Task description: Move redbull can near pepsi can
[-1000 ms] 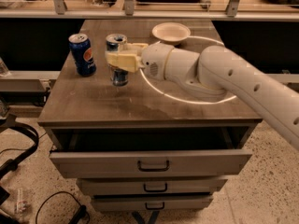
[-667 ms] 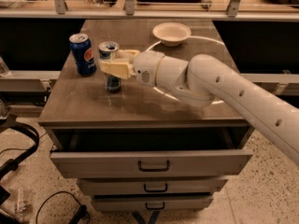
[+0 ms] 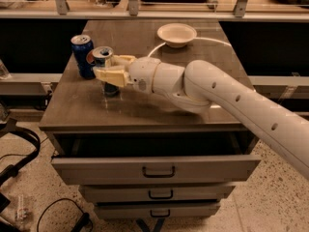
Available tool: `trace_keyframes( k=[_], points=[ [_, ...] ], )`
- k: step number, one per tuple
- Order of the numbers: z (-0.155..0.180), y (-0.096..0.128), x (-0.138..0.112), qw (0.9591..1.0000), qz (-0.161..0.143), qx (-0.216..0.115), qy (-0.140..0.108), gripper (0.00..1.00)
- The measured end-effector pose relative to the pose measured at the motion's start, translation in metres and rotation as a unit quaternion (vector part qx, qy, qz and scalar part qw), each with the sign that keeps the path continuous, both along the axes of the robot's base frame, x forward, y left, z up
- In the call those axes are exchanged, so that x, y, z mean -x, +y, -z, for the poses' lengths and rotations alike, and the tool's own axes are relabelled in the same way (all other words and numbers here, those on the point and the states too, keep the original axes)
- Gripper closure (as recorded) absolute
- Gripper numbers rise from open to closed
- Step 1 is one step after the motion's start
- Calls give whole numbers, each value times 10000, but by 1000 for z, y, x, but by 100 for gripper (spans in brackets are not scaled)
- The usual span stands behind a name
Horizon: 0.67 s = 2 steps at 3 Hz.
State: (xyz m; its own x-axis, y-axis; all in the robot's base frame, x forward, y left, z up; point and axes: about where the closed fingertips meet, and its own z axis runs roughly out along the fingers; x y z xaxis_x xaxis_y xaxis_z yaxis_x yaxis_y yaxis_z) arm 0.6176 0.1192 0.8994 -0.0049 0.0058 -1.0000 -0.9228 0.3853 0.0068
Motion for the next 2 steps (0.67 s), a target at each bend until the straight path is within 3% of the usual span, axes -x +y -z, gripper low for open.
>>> trace_keyframes(
  k=[2],
  points=[
    [-1, 0, 0, 10000, -1, 0, 0, 38]
  ],
)
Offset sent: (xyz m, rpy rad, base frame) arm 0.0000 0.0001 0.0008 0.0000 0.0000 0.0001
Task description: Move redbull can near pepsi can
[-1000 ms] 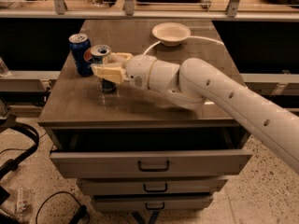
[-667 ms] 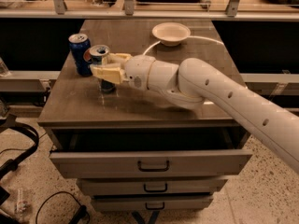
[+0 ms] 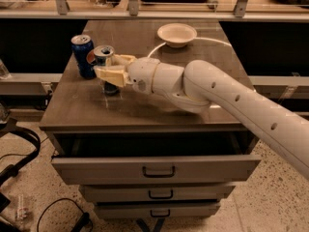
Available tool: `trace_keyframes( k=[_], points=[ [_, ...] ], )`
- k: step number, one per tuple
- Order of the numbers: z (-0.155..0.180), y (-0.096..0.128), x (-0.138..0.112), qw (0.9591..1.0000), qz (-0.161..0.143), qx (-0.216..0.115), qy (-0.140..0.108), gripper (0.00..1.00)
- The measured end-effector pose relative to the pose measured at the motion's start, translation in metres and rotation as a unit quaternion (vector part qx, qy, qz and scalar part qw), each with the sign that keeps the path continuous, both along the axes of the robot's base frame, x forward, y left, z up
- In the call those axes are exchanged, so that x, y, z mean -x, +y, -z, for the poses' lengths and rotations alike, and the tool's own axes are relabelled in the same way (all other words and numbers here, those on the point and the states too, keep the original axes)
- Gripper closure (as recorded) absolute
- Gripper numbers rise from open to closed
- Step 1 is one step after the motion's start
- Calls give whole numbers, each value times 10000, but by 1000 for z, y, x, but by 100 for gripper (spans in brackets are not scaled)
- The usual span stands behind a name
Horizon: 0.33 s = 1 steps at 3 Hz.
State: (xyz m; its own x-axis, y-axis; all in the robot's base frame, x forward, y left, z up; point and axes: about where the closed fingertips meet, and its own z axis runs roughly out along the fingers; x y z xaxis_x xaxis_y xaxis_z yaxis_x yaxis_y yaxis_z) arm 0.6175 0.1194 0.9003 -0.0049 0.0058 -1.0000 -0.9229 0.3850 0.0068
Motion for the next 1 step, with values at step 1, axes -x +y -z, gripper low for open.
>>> trace_keyframes(
  k=[1],
  points=[
    [-1, 2, 1, 10000, -19, -1, -4, 15]
  ],
)
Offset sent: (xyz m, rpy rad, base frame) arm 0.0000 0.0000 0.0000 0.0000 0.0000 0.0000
